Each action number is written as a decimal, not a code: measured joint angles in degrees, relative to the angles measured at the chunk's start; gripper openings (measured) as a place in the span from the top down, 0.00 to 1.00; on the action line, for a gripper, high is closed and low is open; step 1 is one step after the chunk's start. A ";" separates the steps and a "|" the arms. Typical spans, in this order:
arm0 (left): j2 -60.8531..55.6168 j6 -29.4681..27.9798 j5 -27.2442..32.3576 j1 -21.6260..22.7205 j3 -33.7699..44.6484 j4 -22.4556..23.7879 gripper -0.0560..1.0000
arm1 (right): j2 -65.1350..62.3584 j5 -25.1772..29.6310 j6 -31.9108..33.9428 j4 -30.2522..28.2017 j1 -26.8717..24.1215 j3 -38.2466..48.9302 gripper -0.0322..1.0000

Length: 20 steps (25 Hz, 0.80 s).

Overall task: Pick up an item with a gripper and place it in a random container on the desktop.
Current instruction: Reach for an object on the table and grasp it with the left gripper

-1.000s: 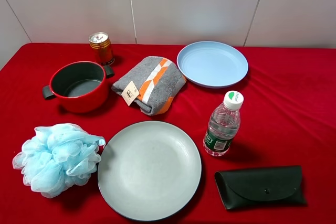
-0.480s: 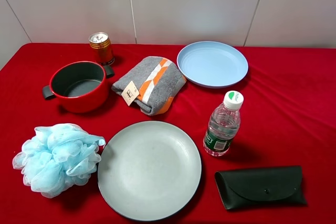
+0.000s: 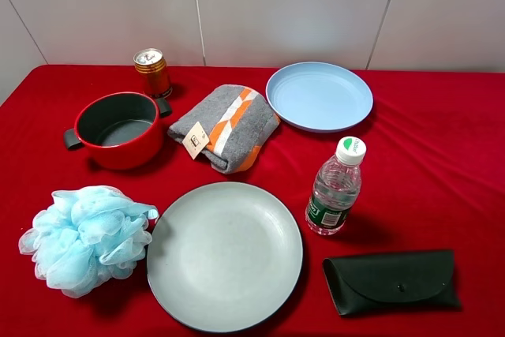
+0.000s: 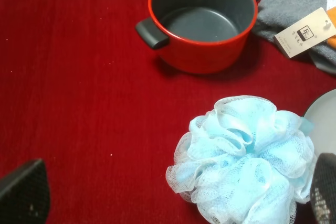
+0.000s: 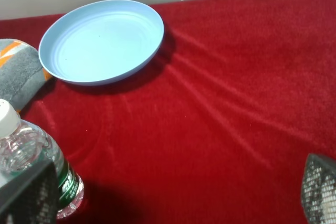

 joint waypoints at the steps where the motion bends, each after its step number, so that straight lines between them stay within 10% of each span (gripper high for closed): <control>1: 0.00 0.00 0.00 0.00 0.00 0.00 0.00 | 0.00 0.00 0.00 0.00 0.00 0.00 0.30; 20: 24.73 2.02 -0.17 0.00 -15.90 0.84 0.01 | 0.00 -0.20 0.00 0.00 0.00 0.00 0.30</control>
